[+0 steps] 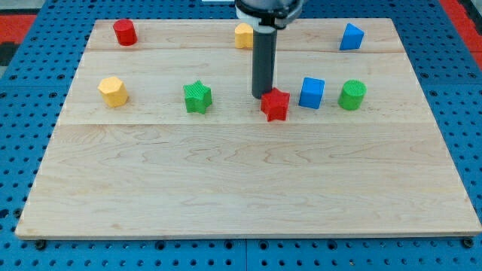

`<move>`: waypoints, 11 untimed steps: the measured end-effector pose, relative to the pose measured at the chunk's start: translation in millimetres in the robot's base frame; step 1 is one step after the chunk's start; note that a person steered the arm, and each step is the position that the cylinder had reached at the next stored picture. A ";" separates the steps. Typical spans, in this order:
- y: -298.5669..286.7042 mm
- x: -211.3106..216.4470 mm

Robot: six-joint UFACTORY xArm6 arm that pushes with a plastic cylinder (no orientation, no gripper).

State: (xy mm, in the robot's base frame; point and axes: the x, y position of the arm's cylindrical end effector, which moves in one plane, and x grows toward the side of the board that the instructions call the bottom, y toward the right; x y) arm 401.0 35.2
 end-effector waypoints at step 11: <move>73.8 123.8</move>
State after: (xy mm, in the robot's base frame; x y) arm 524.9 109.0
